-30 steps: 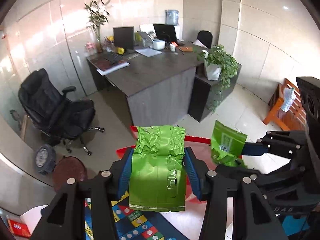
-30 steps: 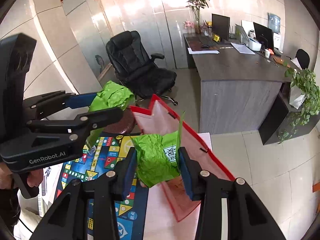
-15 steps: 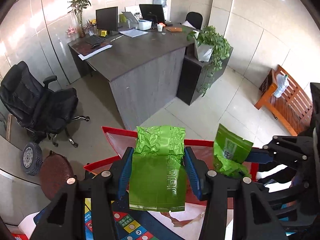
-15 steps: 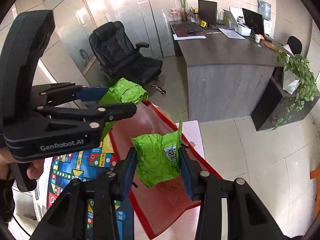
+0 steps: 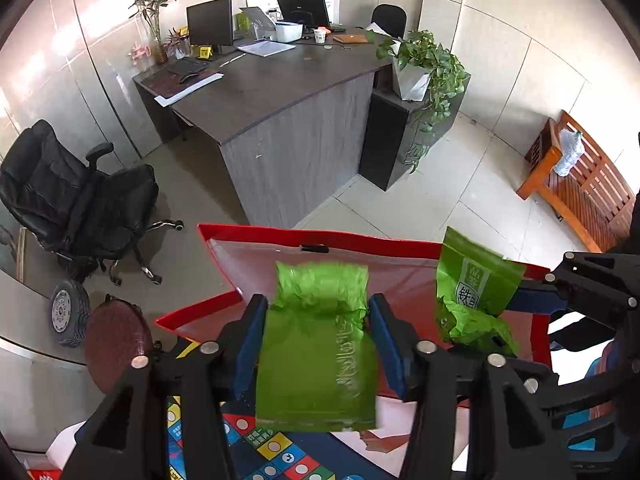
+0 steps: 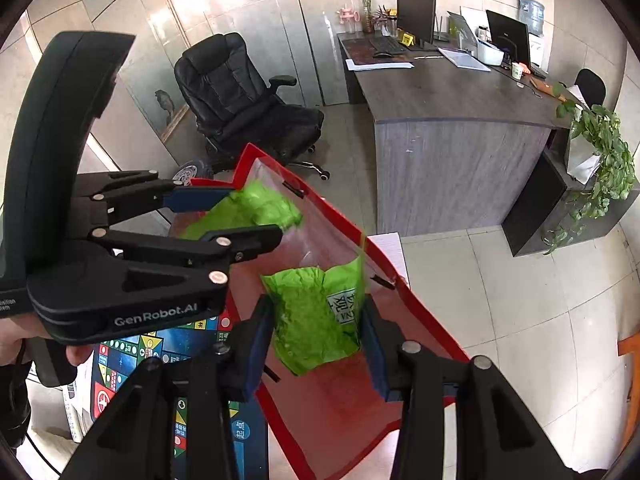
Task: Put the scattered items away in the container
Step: 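Open both tools to drop the green tea packets into the bag, then withdraw both open tools from the bag back over the mat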
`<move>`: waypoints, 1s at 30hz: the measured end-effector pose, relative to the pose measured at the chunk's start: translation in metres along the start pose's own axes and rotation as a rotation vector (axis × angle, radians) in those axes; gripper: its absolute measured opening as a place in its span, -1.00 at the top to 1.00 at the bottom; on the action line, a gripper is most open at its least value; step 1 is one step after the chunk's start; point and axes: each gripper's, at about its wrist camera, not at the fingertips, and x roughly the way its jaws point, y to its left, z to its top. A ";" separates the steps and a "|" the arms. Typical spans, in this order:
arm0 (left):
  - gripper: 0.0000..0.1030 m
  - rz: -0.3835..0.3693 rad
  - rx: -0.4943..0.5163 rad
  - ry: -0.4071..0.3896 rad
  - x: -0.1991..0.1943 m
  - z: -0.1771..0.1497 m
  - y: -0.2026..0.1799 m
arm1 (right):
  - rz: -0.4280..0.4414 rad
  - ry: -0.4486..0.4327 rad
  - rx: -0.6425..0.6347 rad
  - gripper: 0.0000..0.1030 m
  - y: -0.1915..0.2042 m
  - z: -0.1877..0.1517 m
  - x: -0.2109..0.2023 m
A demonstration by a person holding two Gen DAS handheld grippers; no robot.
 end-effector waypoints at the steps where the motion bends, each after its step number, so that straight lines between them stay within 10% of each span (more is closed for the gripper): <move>1: -0.59 0.003 -0.005 -0.004 -0.001 -0.001 0.001 | -0.005 0.002 -0.001 -0.02 0.000 0.000 0.001; 30: -0.98 0.133 -0.024 -0.077 -0.057 -0.041 0.016 | -0.030 -0.041 -0.015 -0.45 0.022 -0.017 -0.021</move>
